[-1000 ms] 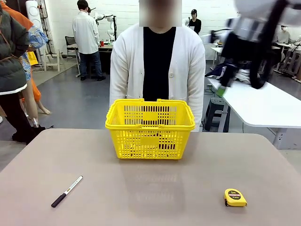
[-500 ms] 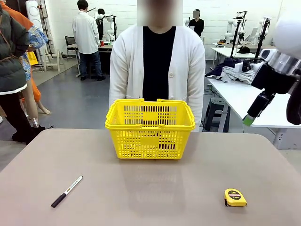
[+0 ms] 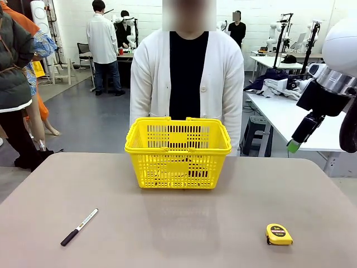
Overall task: Place the items the person wants into the basket.
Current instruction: Pick up the item the person points to and place it in the Market Basket.
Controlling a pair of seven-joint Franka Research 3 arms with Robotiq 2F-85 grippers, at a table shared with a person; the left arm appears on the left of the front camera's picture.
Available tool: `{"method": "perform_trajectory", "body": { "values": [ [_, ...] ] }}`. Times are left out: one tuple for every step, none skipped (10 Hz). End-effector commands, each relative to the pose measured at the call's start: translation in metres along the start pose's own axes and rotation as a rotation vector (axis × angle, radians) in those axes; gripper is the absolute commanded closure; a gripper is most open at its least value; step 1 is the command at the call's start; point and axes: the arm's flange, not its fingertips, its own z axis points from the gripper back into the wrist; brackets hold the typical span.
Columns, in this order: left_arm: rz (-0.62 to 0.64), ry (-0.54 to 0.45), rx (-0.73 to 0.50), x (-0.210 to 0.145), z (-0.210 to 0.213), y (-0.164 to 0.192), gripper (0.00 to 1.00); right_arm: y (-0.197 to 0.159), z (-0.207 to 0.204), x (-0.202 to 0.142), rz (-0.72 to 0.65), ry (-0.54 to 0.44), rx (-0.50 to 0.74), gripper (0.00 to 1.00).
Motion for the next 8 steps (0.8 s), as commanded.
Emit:
{"method": "perform_trajectory", "body": {
  "values": [
    [-0.02, -0.024, -0.003, 0.0, 0.001, 0.0, 0.0, 0.0, 0.003, 0.0, 0.002, 0.005, 0.003, 0.0],
    [-0.02, -0.024, -0.003, 0.0, 0.001, 0.0, 0.0, 0.0, 0.0, 0.0, 0.0, 0.0, 0.0, 0.0],
    [-0.02, -0.024, -0.003, 0.0, 0.001, 0.0, 0.0, 0.002, 0.013, -0.014, 0.074, -0.066, 0.065, 0.0],
    [-0.02, -0.024, -0.003, 0.0, 0.001, 0.0, 0.0, 0.0, 0.031, -0.035, 0.119, -0.148, 0.185, 0.0],
    [-0.02, -0.024, -0.003, 0.0, 0.001, 0.0, 0.0, -0.001, 0.05, -0.062, 0.169, -0.234, 0.272, 0.0],
    [-0.02, -0.024, -0.003, 0.0, 0.001, 0.0, 0.0, -0.005, 0.068, -0.091, 0.208, -0.311, 0.308, 0.0],
    [-0.02, -0.024, -0.003, 0.0, 0.001, 0.0, 0.0, -0.018, 0.085, -0.127, 0.229, -0.378, 0.361, 0.0],
    [-0.02, -0.024, -0.003, 0.0, 0.001, 0.0, 0.0, -0.03, 0.097, -0.157, 0.286, -0.454, 0.405, 0.0]
  ]
}}
